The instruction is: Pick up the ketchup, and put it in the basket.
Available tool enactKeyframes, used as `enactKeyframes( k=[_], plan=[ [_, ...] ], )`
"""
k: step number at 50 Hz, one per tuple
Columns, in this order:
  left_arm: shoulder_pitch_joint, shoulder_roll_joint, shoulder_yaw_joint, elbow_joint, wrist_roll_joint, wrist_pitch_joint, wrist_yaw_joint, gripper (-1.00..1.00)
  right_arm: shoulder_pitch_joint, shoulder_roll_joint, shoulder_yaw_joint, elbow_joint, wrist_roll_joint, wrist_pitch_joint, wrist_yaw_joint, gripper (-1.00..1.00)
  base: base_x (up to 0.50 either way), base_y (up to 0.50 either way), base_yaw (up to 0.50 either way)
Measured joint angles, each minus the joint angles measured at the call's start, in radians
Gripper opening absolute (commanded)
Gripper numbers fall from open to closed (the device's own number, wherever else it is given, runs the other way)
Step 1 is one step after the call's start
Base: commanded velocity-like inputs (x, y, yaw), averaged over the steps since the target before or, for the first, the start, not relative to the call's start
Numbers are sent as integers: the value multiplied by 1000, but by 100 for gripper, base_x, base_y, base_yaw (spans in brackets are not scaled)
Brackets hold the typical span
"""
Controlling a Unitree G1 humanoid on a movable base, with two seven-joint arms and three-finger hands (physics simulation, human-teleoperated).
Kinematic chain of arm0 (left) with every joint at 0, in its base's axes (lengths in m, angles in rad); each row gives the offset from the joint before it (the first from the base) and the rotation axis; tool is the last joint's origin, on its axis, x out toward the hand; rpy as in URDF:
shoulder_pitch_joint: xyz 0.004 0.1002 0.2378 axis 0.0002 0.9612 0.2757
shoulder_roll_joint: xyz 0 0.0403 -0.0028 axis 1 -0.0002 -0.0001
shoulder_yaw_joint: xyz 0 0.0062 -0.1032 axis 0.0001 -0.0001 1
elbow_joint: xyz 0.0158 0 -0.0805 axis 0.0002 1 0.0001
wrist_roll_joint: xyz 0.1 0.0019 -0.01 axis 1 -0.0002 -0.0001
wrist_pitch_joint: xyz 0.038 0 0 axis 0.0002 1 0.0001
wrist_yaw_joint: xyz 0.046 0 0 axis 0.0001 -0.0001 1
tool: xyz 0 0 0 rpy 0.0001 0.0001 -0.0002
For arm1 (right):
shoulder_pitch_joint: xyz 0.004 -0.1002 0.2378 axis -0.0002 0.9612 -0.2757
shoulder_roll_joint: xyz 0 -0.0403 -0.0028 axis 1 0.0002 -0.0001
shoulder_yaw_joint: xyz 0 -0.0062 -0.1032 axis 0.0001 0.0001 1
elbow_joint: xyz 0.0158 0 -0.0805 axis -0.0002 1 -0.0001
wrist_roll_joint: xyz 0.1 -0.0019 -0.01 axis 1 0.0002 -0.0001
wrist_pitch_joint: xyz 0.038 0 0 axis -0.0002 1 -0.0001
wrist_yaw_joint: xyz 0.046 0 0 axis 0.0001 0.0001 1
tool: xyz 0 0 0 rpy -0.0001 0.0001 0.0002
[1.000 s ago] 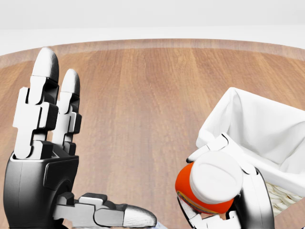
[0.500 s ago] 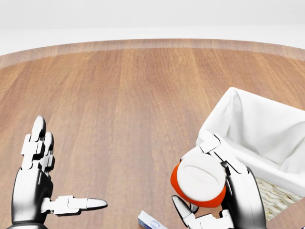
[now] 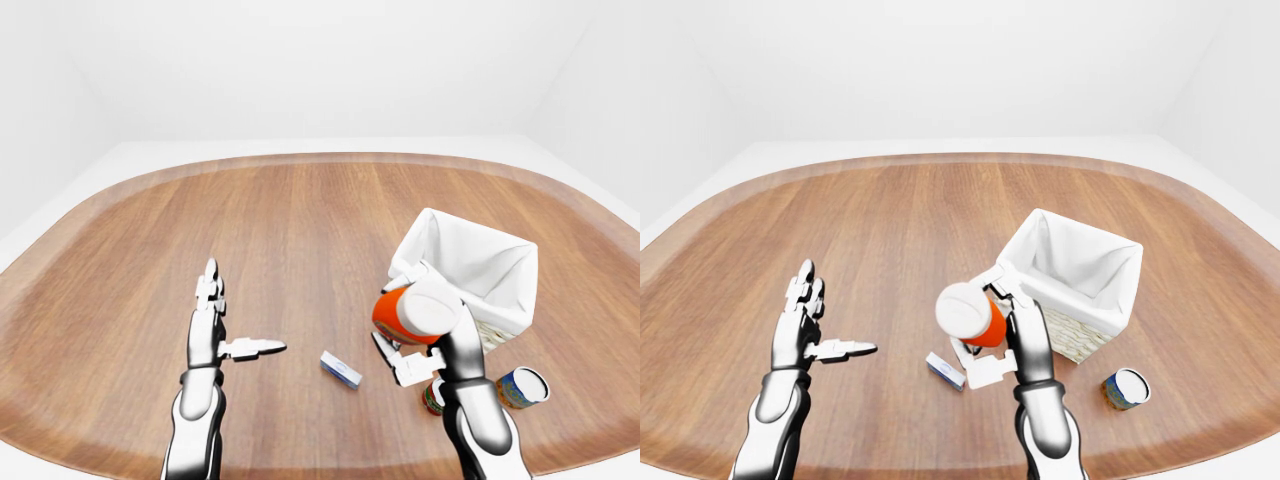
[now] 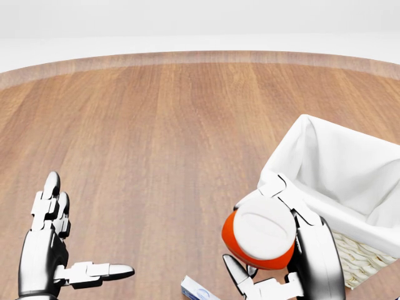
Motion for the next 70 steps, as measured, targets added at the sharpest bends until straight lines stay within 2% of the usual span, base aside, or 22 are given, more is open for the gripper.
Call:
enactKeyframes(
  k=[8,14,26,41,50,56,70],
  plan=[
    [3,0,4,-2,-5,0,-5,100,3,-1,-7,-17,10,15,0,-100,0,0,0],
    [7,-1,5,-7,-6,0,-8,100,2,-1,-21,-51,0,46,3,-100,0,0,0],
    [14,-2,9,-24,-10,0,-14,100,-57,2,-81,-199,-84,46,52,-100,0,0,0],
    [22,-5,10,-37,-11,0,-20,100,-217,-14,-188,-350,-278,46,213,-100,0,0,0],
    [24,-6,8,-38,-9,0,-21,100,-367,-32,-323,-404,-392,46,375,-100,0,0,0],
    [24,-6,6,-35,-7,0,-20,100,-432,-66,-379,-412,-430,46,431,-100,0,0,0],
    [20,-5,5,-26,-3,0,-17,100,-548,-195,-440,-314,-446,46,452,-100,0,0,0]
  ],
)
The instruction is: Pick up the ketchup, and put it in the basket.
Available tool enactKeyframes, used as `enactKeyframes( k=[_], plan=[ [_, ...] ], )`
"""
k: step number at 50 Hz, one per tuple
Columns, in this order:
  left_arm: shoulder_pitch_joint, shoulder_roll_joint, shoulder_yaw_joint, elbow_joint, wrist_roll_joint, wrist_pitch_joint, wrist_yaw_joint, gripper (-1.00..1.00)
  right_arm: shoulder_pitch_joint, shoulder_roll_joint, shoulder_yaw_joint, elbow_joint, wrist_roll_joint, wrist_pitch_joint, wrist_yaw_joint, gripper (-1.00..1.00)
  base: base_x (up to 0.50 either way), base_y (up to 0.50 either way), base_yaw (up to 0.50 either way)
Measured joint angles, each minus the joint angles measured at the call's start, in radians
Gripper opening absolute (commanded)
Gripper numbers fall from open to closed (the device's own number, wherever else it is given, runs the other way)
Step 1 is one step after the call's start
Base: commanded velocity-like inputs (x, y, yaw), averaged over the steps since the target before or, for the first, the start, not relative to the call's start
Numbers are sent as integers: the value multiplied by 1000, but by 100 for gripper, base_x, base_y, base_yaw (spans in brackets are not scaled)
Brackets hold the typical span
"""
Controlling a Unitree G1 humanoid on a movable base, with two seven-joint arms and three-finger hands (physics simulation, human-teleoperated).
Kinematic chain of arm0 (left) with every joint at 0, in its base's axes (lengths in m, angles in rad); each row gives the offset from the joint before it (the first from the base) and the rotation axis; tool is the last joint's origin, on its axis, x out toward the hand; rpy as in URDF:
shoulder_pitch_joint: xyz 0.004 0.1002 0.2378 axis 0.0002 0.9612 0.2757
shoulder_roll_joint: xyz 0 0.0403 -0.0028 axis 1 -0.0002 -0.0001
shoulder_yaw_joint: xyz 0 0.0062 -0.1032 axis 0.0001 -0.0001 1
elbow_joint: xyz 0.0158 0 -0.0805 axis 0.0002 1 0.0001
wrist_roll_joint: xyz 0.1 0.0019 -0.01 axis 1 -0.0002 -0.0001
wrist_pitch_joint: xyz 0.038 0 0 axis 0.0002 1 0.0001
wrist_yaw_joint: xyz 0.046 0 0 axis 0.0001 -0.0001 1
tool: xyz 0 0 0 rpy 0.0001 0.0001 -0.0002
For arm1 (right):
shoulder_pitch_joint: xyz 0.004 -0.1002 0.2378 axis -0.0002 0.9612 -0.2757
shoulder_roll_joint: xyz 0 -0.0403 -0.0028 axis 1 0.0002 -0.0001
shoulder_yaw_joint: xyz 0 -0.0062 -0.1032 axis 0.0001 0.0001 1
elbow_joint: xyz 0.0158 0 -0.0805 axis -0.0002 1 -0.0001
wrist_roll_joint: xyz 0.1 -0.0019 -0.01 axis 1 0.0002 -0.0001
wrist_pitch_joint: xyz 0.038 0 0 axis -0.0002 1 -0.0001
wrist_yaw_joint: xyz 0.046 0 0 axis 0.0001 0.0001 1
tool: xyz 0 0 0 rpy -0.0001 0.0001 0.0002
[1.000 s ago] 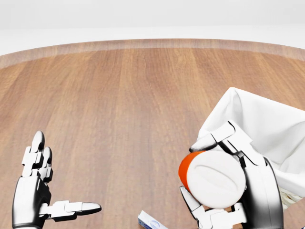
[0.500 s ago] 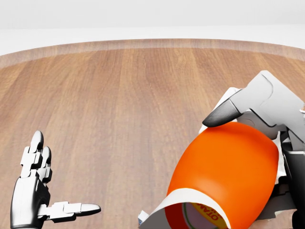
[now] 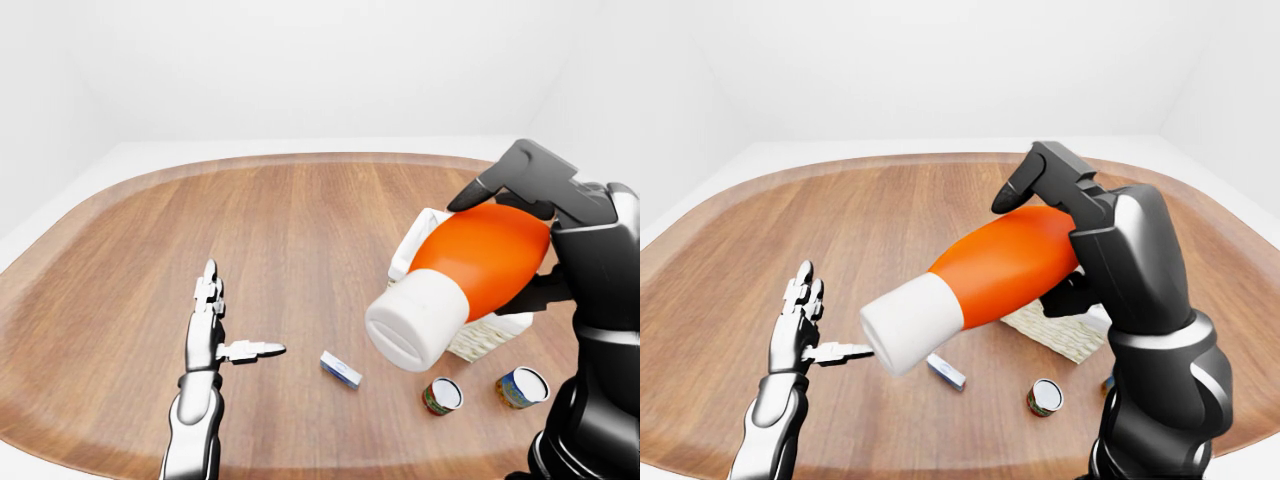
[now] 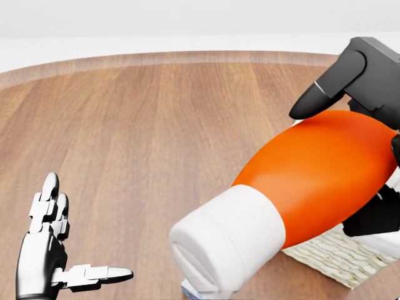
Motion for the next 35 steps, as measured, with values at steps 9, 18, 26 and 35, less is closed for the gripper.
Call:
enactKeyframes(
  k=[9,18,26,35],
  plan=[
    [0,0,0,3,3,0,2,100,-33,-54,-30,128,-8,0,-13,-100,0,0,0],
    [-1,1,0,16,2,0,3,100,-64,-99,-35,243,-58,0,-8,-100,0,0,0],
    [-2,0,-3,31,4,0,6,100,-103,-133,-32,326,-126,0,25,-100,0,0,0],
    [-4,1,-6,42,4,0,7,100,-131,-170,-47,442,-169,0,27,-100,0,0,0]
  ],
)
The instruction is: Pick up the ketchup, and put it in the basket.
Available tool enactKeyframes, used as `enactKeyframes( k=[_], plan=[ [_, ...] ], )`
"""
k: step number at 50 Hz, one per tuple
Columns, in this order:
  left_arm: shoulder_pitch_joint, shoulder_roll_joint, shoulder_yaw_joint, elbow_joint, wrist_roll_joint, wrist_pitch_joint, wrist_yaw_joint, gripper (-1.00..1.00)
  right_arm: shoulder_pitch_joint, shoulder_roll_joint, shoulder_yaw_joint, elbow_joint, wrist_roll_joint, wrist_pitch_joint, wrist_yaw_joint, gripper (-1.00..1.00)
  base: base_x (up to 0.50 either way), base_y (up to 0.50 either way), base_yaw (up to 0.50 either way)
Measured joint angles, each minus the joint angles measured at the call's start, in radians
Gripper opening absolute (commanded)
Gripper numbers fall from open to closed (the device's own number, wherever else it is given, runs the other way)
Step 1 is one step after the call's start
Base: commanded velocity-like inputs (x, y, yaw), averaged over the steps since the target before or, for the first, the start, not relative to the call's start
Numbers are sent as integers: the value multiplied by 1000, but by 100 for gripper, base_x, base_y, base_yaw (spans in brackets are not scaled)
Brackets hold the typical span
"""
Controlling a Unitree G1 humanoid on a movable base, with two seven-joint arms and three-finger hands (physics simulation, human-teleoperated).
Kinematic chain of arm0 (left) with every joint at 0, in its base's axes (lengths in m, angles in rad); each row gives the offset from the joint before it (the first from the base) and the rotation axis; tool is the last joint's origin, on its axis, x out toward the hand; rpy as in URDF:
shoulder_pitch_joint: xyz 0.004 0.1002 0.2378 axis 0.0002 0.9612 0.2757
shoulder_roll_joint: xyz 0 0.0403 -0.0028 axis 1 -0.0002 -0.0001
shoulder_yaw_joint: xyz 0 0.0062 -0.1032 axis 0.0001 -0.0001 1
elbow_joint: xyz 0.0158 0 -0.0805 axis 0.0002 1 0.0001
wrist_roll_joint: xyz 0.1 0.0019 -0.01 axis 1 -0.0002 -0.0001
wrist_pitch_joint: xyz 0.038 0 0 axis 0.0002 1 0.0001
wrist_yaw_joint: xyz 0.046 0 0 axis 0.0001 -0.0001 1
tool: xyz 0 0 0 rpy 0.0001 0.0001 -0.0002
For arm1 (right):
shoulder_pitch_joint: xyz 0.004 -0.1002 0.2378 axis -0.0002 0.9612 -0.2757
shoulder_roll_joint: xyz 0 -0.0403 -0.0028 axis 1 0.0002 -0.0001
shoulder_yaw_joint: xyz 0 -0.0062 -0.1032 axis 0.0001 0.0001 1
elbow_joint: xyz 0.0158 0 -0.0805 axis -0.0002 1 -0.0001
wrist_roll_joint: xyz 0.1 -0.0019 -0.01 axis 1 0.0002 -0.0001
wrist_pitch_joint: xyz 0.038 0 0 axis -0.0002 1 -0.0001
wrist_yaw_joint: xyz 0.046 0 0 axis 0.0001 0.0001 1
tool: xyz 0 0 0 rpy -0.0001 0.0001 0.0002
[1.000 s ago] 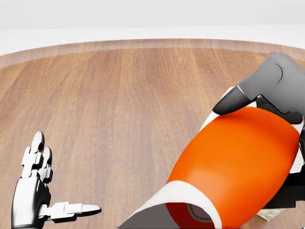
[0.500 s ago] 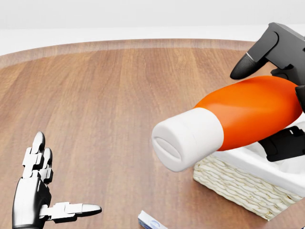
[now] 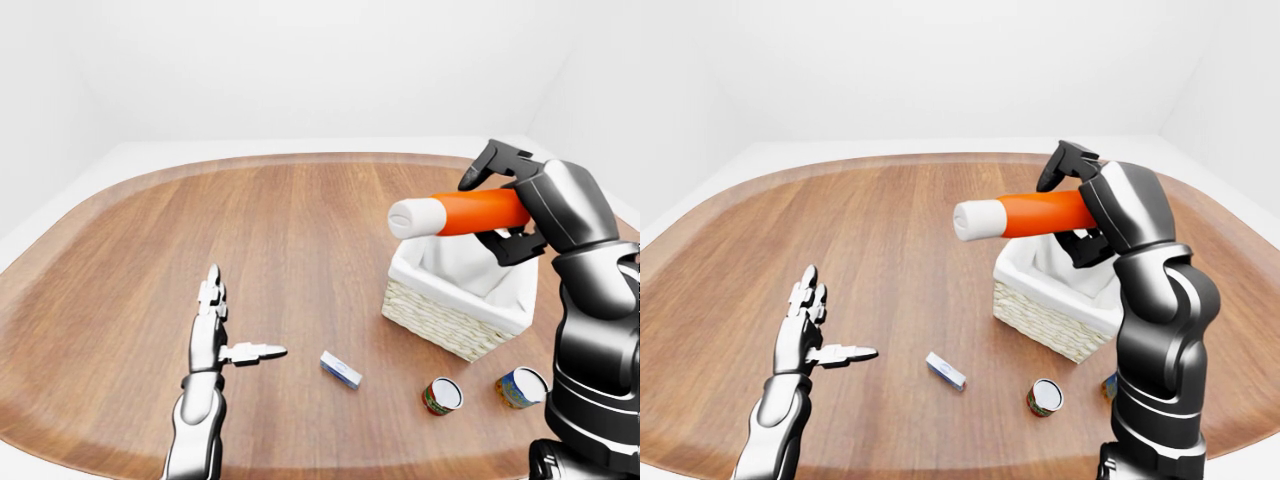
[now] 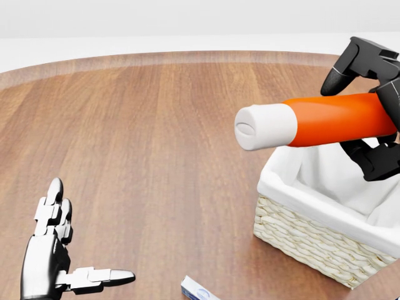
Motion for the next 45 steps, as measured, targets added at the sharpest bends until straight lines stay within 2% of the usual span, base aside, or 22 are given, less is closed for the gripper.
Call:
enactKeyframes(
  k=[22,45],
  plan=[
    [8,-1,-4,-9,0,0,-3,100,3,-91,-65,157,-36,0,7,-100,0,0,0],
    [25,-5,-7,-37,-1,0,-11,100,52,-113,-105,262,-61,0,-14,-100,0,0,0]
  ],
)
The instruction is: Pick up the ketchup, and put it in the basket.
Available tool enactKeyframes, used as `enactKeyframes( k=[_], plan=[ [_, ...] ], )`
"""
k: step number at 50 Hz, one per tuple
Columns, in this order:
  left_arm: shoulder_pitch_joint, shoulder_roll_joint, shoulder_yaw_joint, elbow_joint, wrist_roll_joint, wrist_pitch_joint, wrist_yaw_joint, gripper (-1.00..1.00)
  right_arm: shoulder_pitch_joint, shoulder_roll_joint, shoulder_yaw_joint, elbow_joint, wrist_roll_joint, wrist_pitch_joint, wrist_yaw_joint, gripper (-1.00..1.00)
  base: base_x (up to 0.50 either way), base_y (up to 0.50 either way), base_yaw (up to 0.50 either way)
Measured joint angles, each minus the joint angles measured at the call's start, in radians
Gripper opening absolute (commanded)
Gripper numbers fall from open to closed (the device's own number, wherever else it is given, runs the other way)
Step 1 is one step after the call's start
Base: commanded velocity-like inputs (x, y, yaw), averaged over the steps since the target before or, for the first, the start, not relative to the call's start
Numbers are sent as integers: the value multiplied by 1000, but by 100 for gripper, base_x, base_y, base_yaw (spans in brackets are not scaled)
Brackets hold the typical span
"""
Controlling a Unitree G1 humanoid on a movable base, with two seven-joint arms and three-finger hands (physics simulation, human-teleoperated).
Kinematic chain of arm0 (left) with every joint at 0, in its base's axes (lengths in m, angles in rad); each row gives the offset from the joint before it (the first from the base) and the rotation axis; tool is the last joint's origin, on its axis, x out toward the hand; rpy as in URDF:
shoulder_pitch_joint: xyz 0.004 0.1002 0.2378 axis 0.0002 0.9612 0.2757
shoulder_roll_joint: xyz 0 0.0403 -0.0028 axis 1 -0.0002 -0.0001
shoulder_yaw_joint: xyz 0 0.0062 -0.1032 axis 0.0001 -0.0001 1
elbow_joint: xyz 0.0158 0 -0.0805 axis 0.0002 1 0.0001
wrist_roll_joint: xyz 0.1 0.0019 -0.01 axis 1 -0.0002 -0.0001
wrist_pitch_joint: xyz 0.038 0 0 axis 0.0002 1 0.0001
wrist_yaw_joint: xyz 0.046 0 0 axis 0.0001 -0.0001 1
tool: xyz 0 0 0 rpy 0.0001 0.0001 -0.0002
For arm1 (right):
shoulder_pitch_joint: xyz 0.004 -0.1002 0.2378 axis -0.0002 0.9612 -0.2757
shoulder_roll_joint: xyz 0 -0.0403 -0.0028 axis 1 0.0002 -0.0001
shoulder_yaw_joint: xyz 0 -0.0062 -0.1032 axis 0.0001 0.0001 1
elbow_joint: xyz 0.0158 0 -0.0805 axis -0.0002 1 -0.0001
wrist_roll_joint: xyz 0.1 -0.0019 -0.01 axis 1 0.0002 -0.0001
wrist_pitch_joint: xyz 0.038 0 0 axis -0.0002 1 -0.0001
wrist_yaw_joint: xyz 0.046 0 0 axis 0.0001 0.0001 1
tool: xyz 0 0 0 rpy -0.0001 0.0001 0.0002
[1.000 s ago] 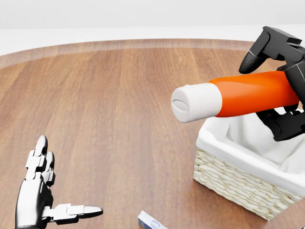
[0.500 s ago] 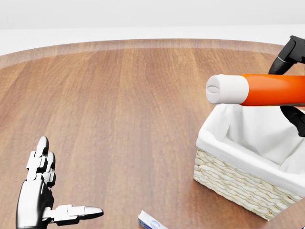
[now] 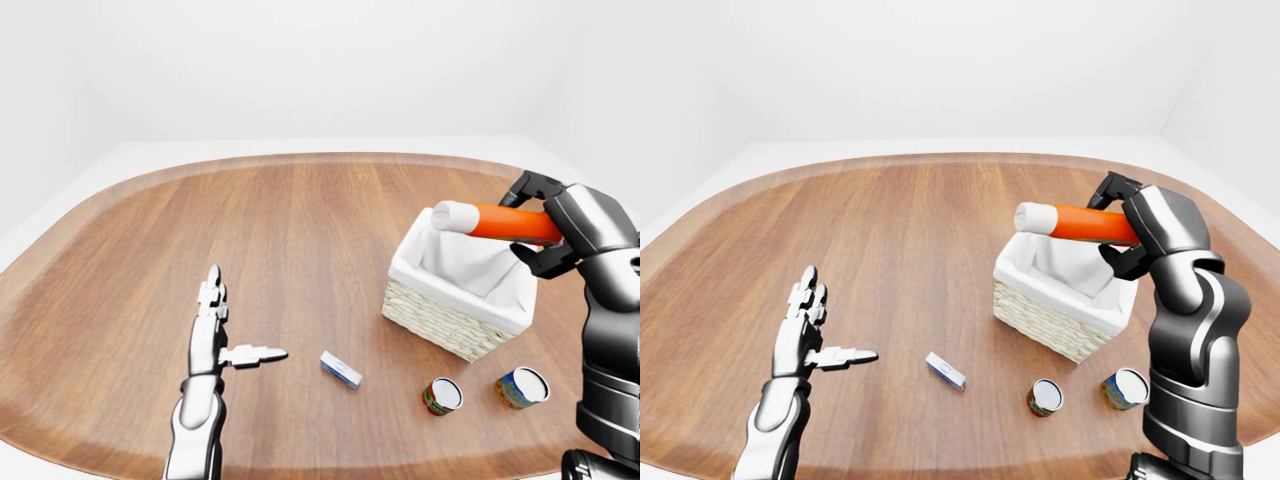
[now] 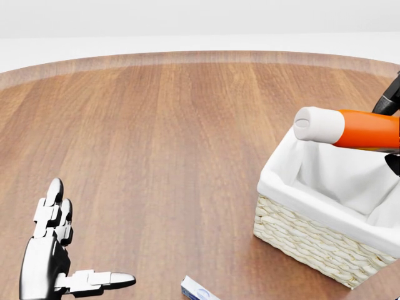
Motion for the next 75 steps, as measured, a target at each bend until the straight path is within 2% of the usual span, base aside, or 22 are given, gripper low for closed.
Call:
enactKeyframes(
  k=[24,47,75],
  plan=[
    [13,-3,2,-24,-3,0,-7,100,-58,-9,67,300,27,0,-161,-100,0,0,0],
    [19,-5,4,-42,-6,0,-11,100,-216,-31,170,726,49,0,-354,-100,0,0,0],
    [21,-5,10,-47,-10,0,-16,100,-352,-10,282,1139,36,0,-531,-100,0,0,0]
  ],
)
